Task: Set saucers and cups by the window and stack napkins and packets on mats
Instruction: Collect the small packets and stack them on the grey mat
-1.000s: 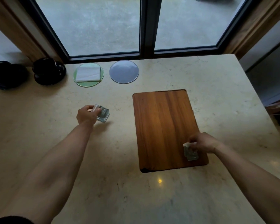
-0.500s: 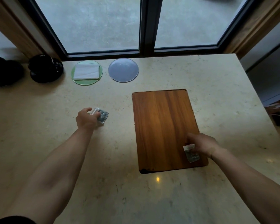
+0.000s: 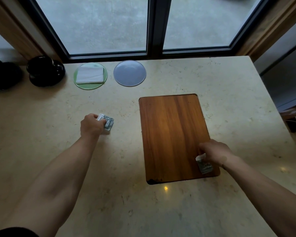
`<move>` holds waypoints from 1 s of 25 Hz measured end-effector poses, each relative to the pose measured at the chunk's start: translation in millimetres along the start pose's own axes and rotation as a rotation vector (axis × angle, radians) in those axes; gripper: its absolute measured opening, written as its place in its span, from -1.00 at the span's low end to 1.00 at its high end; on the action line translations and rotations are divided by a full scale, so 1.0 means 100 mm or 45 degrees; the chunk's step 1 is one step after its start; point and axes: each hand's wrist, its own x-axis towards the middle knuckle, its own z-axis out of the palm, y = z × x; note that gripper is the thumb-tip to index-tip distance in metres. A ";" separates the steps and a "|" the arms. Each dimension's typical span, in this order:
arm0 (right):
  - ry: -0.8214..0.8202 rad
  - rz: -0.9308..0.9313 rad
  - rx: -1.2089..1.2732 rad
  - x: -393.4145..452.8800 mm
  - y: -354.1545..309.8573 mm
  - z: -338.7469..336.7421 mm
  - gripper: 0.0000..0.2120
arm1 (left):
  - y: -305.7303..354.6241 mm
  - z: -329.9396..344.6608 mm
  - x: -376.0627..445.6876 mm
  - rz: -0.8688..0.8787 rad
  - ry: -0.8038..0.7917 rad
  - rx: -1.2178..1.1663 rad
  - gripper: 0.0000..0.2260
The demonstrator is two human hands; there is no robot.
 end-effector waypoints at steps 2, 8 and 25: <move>0.001 -0.032 -0.009 0.01 0.02 0.00 -0.88 | 0.03 0.00 0.01 -0.005 -0.017 0.002 -0.72; -0.097 -0.024 0.044 0.05 0.00 0.01 -0.86 | -0.02 -0.02 0.09 -0.022 -0.050 0.035 -0.66; -0.132 -0.012 0.468 -0.08 -0.09 -0.07 -0.80 | -0.11 -0.11 -0.07 -0.057 -0.229 -0.382 -0.87</move>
